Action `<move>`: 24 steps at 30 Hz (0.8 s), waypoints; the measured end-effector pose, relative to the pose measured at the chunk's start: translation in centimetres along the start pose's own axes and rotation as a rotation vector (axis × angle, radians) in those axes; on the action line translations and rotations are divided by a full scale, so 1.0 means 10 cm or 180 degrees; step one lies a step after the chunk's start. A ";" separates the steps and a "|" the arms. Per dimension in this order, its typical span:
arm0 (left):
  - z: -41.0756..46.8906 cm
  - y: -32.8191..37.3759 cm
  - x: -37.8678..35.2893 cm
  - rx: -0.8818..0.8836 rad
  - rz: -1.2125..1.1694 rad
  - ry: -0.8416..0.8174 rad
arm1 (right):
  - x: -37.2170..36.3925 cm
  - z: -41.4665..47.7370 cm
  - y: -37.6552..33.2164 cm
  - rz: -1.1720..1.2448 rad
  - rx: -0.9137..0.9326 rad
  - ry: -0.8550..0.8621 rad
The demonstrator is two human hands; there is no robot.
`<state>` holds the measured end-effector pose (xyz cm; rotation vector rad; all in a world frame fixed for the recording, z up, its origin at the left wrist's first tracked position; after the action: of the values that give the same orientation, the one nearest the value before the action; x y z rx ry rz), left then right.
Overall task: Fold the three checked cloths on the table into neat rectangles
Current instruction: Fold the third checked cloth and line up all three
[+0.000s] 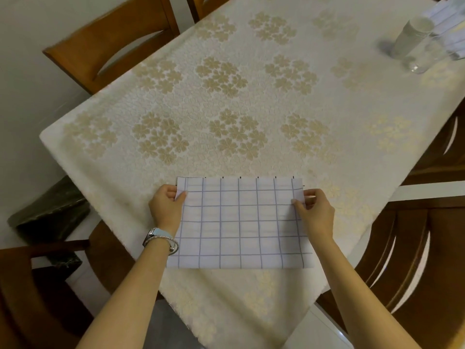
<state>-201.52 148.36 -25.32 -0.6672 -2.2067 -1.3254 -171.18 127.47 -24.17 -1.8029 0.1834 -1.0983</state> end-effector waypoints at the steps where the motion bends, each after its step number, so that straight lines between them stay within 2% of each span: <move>1: 0.00 0.00 0.00 0.0033 -0.0002 0.0016 | -0.01 0.01 0.00 -0.0004 0.0009 -0.0002; 13: 0.01 -0.02 0.00 0.0131 -0.0241 0.0120 | -0.04 0.05 0.03 -0.0114 0.0014 0.0062; 24: 0.01 0.01 -0.02 0.0081 -0.0167 0.0180 | -0.03 0.03 0.02 -0.0137 0.0033 0.0116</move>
<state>-201.35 148.42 -25.39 -0.5593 -2.2058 -1.3231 -171.11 127.74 -24.54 -1.7859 0.1609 -1.1611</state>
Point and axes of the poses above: each hand's wrist, its own z-axis towards the middle knuckle, its own x-axis out of the back of the hand, y = z × x, the point moved 5 cm from there along z, towards the middle knuckle, and after that the axes turned 13 degrees about x, right-handed, at the moved point
